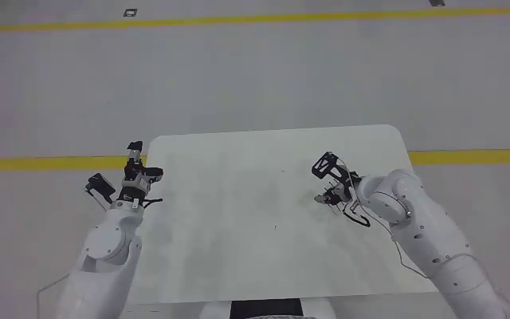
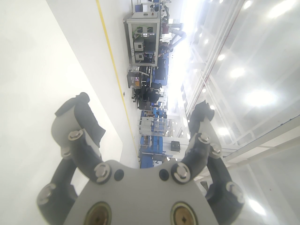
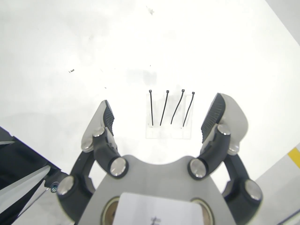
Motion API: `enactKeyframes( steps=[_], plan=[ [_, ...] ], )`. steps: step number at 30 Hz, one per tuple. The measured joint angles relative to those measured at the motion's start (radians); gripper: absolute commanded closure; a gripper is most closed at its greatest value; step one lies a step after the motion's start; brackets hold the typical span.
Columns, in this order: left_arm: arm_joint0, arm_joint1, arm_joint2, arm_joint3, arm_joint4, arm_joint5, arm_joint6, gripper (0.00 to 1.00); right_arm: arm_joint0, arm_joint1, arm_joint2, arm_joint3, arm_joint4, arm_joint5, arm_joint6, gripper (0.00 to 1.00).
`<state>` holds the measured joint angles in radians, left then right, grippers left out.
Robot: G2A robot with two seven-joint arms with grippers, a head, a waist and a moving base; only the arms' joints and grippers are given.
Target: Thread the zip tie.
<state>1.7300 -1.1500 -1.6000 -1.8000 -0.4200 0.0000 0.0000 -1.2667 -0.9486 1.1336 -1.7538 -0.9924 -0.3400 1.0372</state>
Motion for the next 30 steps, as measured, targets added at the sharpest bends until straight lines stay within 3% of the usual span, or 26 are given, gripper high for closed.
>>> enactKeyframes(
  steps=[8,17,30],
  plan=[
    [0.0,0.0,0.0,0.0,0.0,0.0,0.0,0.0,-0.006,0.006,0.002,0.011,0.014,0.0,-0.006,0.0],
    [0.0,0.0,0.0,0.0,0.0,0.0,0.0,0.0,0.047,0.034,-0.057,0.037,0.097,0.0,0.151,0.0],
    [0.0,0.0,0.0,0.0,0.0,0.0,0.0,0.0,0.043,0.034,-0.061,0.046,0.102,0.0,0.145,0.0]
  ],
)
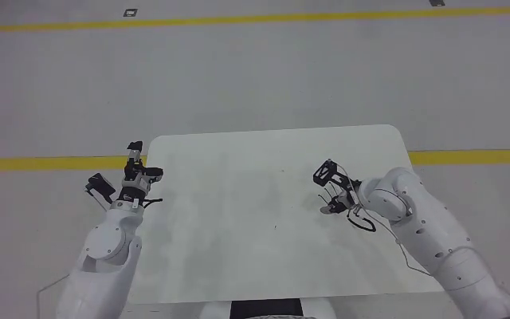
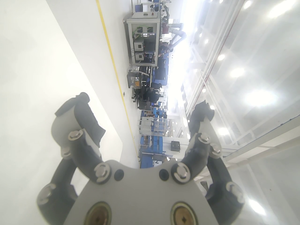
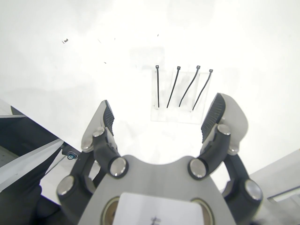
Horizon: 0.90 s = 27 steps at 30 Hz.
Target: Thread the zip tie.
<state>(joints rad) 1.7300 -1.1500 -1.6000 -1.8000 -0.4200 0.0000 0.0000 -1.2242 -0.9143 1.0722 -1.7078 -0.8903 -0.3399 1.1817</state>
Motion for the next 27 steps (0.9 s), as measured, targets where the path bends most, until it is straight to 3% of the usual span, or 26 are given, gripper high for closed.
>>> enactKeyframes(
  steps=[8,24,26,27],
  plan=[
    [0.0,0.0,0.0,0.0,0.0,0.0,0.0,0.0,0.034,-0.012,-0.04,0.071,0.026,0.006,0.011,0.0],
    [0.0,0.0,0.0,0.0,0.0,0.0,0.0,0.0,0.022,-0.01,-0.026,0.081,0.021,0.0,-0.049,0.0],
    [0.0,0.0,0.0,0.0,0.0,0.0,0.0,0.0,0.022,-0.009,-0.023,0.08,0.024,0.0,-0.051,0.49],
    [0.0,0.0,0.0,0.0,0.0,0.0,0.0,0.0,0.022,-0.008,-0.022,0.079,0.025,0.0,-0.052,0.51]
  ],
)
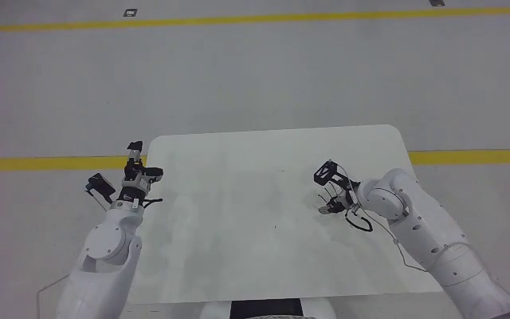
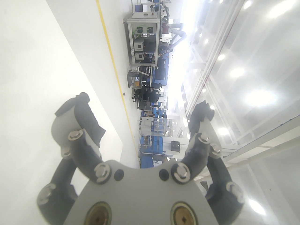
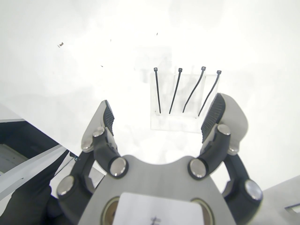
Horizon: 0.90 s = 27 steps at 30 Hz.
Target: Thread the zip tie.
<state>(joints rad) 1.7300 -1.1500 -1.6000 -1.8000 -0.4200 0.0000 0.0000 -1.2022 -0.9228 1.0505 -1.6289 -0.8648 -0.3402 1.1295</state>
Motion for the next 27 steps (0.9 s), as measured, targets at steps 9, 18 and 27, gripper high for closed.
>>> enactKeyframes(
  steps=[9,18,27],
  plan=[
    [0.0,0.0,0.0,0.0,0.0,0.0,0.0,0.0,-0.006,0.004,0.012,-0.005,0.003,0.0,-0.006,0.67],
    [0.0,0.0,0.0,0.0,0.0,0.0,0.0,0.0,-0.004,0.004,0.015,0.003,-0.001,0.002,-0.012,0.73],
    [0.0,0.0,0.0,0.0,0.0,0.0,0.0,0.0,0.003,0.001,0.004,0.018,-0.008,0.011,-0.004,0.79]
  ],
)
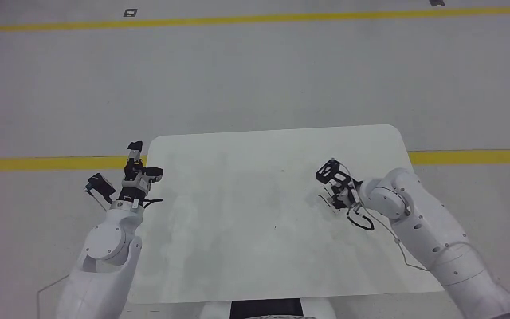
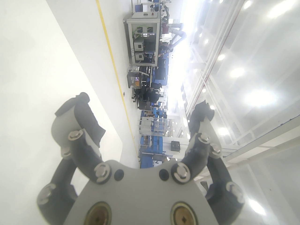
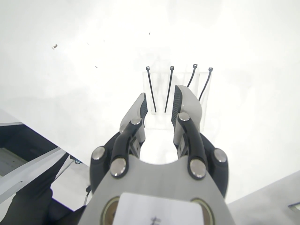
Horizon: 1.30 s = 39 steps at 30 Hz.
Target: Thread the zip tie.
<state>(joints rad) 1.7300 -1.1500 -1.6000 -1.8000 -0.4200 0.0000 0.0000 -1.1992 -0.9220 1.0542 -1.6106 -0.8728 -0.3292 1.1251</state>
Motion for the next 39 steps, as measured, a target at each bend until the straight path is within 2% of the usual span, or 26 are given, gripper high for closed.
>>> enactKeyframes(
  steps=[9,19,34,39],
  plan=[
    [0.0,0.0,0.0,0.0,0.0,0.0,0.0,0.0,0.026,-0.011,-0.034,0.053,-0.001,0.003,-0.009,0.86],
    [0.0,0.0,0.0,0.0,0.0,0.0,0.0,0.0,0.051,-0.024,-0.064,0.109,-0.009,0.007,-0.045,0.85],
    [0.0,0.0,0.0,0.0,0.0,0.0,0.0,0.0,0.055,-0.031,-0.071,0.119,-0.035,0.025,-0.076,0.83],
    [0.0,0.0,0.0,0.0,0.0,0.0,0.0,0.0,0.065,-0.036,-0.079,0.136,-0.033,0.024,-0.077,0.88]
  ],
)
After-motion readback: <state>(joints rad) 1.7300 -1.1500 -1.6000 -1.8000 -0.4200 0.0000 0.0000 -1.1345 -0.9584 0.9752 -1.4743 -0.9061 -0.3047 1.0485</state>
